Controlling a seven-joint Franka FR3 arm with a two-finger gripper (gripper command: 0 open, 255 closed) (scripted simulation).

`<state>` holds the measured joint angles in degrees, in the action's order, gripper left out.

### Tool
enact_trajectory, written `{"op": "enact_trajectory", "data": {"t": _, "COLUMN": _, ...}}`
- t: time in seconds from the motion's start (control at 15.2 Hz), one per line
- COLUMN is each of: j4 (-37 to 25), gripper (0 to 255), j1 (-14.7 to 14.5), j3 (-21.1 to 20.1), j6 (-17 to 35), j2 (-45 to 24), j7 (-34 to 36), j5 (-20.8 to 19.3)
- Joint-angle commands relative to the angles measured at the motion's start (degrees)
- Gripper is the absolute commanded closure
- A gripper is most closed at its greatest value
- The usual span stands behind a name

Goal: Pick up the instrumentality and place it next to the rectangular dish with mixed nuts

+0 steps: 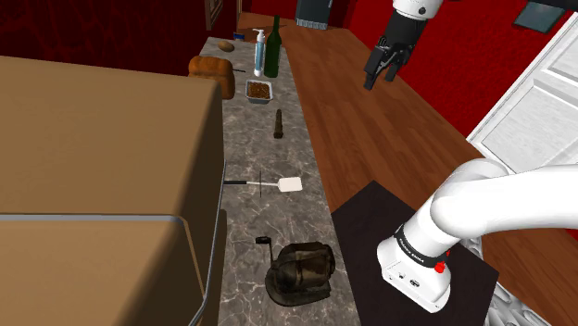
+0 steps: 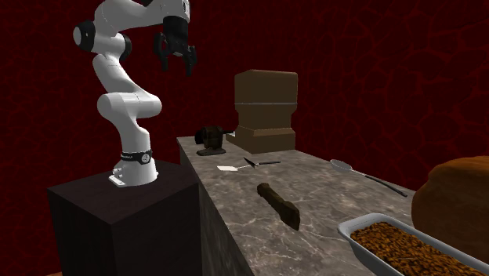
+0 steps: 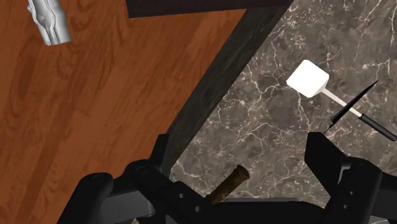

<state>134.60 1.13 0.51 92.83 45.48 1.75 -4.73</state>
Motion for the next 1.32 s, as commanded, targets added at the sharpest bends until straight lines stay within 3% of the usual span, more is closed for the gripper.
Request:
{"op": "enact_trajectory", "data": {"t": 0.0, "j4": 0.00, "gripper": 0, "j1": 0.00, "j3": 0.00, "j6": 0.00, "j2": 0.00, "j7": 0.00, "j5": 0.00}}
{"op": "enact_trajectory", "data": {"t": 0.59, "j4": 6.05, "gripper": 0, "j1": -6.19, "j3": -0.30, "j6": 16.41, "j2": -10.31, "j7": -8.18, "j5": 1.79}}
{"op": "enact_trajectory", "data": {"t": 1.25, "j4": 7.83, "gripper": 0, "j1": -12.89, "j3": -1.79, "j6": 33.40, "j2": -25.61, "j7": -17.78, "j5": 4.31}}
